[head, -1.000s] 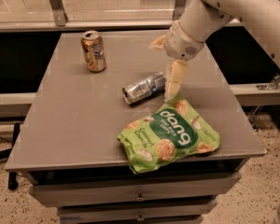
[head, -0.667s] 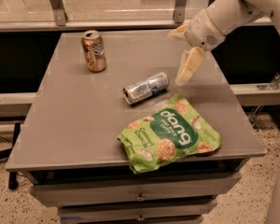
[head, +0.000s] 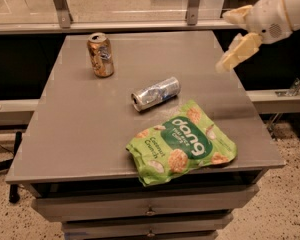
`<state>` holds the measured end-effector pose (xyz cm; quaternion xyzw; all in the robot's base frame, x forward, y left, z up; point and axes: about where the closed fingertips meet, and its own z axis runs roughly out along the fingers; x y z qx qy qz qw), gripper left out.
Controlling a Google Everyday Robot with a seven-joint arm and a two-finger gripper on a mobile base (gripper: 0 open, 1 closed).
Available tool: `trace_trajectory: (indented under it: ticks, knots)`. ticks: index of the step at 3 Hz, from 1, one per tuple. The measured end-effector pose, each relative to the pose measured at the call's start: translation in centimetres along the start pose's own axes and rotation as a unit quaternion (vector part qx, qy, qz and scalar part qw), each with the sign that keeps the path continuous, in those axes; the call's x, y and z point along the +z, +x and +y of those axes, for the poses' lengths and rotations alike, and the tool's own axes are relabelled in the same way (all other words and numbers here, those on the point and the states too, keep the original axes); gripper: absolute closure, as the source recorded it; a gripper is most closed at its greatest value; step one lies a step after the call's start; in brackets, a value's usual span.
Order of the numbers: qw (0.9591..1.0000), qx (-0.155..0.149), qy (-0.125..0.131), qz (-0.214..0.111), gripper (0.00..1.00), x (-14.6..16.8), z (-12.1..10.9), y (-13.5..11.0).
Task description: Knock redbull can over
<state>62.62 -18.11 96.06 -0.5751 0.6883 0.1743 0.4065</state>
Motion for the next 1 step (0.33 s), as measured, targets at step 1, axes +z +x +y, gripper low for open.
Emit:
trace_trajectory:
  ticks: [1]
  knots:
    - [0.9999, 0.008, 0.009, -0.002, 0.0, -0.97, -0.01, 0.68]
